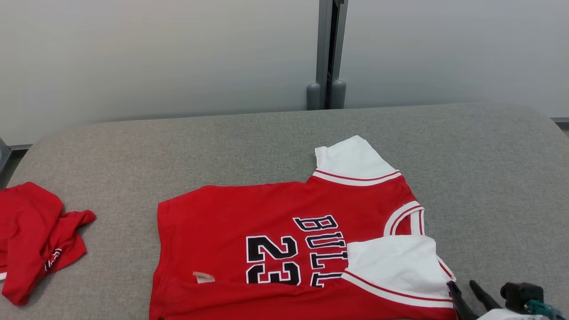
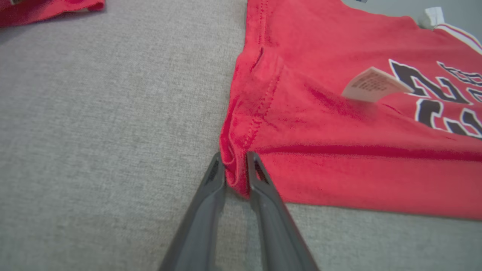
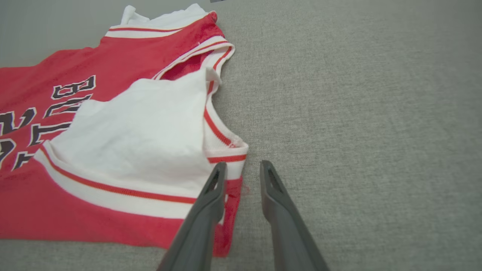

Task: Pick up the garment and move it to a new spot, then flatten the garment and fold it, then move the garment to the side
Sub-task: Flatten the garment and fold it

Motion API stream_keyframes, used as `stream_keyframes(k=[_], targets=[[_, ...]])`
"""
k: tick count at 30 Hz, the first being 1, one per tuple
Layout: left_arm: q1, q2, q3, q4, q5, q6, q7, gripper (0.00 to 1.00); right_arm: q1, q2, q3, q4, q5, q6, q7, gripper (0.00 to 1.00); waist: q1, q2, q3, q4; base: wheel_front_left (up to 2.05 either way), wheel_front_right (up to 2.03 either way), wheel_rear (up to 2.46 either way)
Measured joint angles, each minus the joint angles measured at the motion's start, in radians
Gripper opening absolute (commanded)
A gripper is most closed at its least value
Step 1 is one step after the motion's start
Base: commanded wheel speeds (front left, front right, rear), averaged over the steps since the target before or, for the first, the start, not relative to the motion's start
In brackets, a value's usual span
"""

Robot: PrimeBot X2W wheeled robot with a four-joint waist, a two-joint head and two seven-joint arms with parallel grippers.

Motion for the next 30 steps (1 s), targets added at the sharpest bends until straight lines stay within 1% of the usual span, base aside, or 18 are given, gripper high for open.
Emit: stream_keyframes(k=[3,6,10,14,18,20,24,30], targets=[[-0.017,0.008,0.005,-0.052,0.003,0.006,0.0,1.0,-0.034,-0.012,-0.018,-0.012,-0.014,-0.003,0.0,1.0,0.0,0.0,0.018,0.001,0.0,0.0,0.0],[-0.072,0.006,0.005,-0.108,0.017,0.009,0.0,1.0,-0.102,-0.014,-0.02,-0.026,-0.037,-0.003,0.0,1.0,0.0,0.0,0.046,0.003,0.0,0.0,0.0],[-0.178,0.006,-0.007,-0.115,0.039,0.016,0.0,1.0,-0.207,-0.025,-0.02,-0.026,-0.063,-0.003,0.0,1.0,0.0,0.0,0.089,0.007,0.0,0.0,0.0],[-0.338,0.013,-0.014,-0.017,0.047,0.018,0.02,1.0,-0.32,-0.03,0.01,-0.016,-0.085,-0.003,0.019,1.0,0.0,0.0,0.132,0.011,0.0,0.0,0.0],[-0.497,0.043,-0.016,0.077,0.046,0.02,0.101,1.0,-0.42,-0.035,0.042,-0.005,-0.102,-0.003,0.03,1.0,0.0,0.0,0.173,0.011,0.0,0.0,0.0],[-0.558,0.05,-0.016,0.121,0.035,0.006,0.145,1.0,-0.455,-0.038,0.06,0.001,-0.108,-0.003,0.034,1.0,0.0,0.0,0.192,0.01,0.0,0.0,0.0],[-0.657,0.057,-0.015,0.19,0.016,-0.017,0.19,1.0,-0.501,-0.041,0.09,0.014,-0.107,-0.003,0.035,1.0,0.0,0.0,0.225,0.007,0.0,0.0,0.0],[-0.746,0.07,-0.026,0.285,0.002,-0.039,0.244,1.0,-0.54,-0.046,0.131,0.041,-0.091,-0.003,0.033,1.0,0.0,0.0,0.257,0.002,0.0,0.0,0.0]])
